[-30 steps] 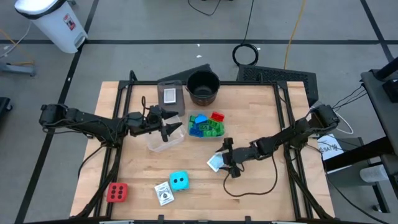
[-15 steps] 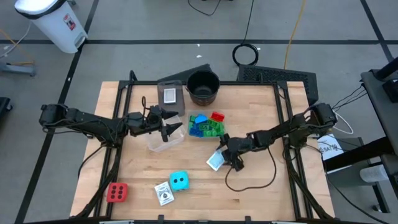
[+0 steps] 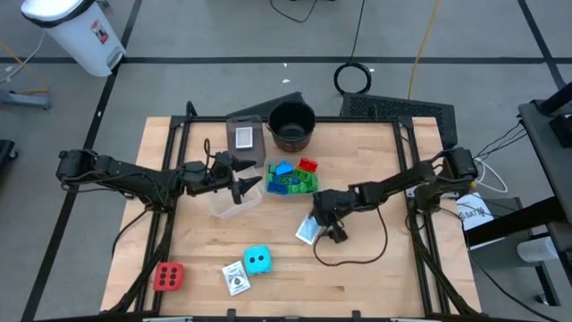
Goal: Pick & Place Toys
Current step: Put the blue card box into the black bin
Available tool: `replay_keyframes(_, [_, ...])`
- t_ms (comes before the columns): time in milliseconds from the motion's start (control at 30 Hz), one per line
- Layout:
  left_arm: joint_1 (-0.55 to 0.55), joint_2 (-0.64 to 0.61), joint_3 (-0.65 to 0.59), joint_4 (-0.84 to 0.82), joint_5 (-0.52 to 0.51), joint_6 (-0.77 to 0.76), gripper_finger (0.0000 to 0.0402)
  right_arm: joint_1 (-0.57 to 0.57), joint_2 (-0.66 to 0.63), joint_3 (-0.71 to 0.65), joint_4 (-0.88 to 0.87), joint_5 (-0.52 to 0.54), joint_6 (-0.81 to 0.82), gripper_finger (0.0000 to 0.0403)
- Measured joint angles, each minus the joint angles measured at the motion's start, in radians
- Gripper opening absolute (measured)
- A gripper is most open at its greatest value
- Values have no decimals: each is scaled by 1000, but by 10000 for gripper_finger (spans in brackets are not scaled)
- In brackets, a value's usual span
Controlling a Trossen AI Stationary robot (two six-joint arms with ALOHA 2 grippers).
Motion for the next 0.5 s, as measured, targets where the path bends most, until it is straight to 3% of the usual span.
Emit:
replay_keyframes(400, [-1, 0, 0, -8, 0, -14, 324, 250, -175, -8, -92, -12, 152, 320])
replay_keyframes(500, [-1, 0, 0, -7, 0, -15, 324, 308, -182, -6, -24, 134, 150, 320])
